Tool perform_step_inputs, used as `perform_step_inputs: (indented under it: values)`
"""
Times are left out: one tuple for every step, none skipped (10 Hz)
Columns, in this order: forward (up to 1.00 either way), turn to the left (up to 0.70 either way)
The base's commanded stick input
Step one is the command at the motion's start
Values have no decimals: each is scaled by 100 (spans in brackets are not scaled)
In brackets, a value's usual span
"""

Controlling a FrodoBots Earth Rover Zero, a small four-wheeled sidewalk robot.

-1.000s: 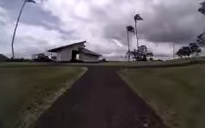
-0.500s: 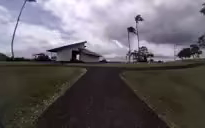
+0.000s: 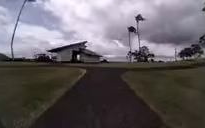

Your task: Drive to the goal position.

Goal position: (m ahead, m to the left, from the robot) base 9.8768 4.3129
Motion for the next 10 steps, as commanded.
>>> perform_step_inputs:
  values:
    - [70, 0]
    - [70, 0]
    - [70, 0]
    - [70, 0]
    - [70, 0]
    - [70, 0]
    - [70, 0]
    - [70, 0]
    - [70, 0]
    - [70, 0]
